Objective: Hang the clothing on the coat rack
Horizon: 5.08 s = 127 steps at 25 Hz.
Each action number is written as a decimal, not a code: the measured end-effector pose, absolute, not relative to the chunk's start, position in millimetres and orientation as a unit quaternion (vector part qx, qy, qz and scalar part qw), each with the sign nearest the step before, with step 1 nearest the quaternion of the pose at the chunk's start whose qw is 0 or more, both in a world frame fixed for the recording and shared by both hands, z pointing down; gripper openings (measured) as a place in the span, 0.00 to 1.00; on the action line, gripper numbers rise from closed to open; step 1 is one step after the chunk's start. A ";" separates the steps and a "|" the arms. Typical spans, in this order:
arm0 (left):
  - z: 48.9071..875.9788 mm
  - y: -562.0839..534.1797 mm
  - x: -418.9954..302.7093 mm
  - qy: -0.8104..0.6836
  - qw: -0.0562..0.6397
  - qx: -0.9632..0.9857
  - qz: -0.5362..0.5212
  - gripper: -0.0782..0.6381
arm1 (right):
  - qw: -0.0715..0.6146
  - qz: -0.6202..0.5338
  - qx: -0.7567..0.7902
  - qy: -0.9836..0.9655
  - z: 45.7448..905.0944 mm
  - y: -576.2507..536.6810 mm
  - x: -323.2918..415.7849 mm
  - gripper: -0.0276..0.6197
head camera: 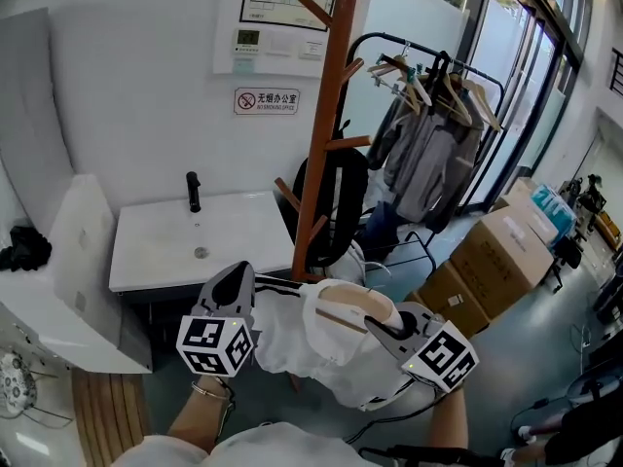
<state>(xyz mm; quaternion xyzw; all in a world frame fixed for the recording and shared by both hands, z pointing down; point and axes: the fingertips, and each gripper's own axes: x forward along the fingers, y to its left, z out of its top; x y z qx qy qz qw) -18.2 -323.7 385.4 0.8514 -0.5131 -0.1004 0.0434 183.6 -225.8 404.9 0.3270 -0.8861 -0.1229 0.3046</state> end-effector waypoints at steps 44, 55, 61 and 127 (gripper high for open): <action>331.0 -310.4 7.7 -0.622 -0.013 0.779 -0.078 0.11 | 0.266 -0.182 0.118 -0.939 323.2 -350.8 203.5 0.10; 321.9 -318.5 1.3 -0.640 -0.029 0.763 -0.080 0.11 | 0.245 -0.172 0.067 -0.952 304.7 -381.2 197.3 0.10; 320.8 -316.7 -4.3 -0.656 -0.035 0.749 -0.080 0.11 | 0.241 -0.170 0.040 -0.955 304.0 -394.7 190.5 0.10; 368.1 -299.1 -31.2 -0.677 0.016 0.733 -0.058 0.12 | 0.201 -0.103 0.080 -0.971 351.1 -431.4 151.6 0.41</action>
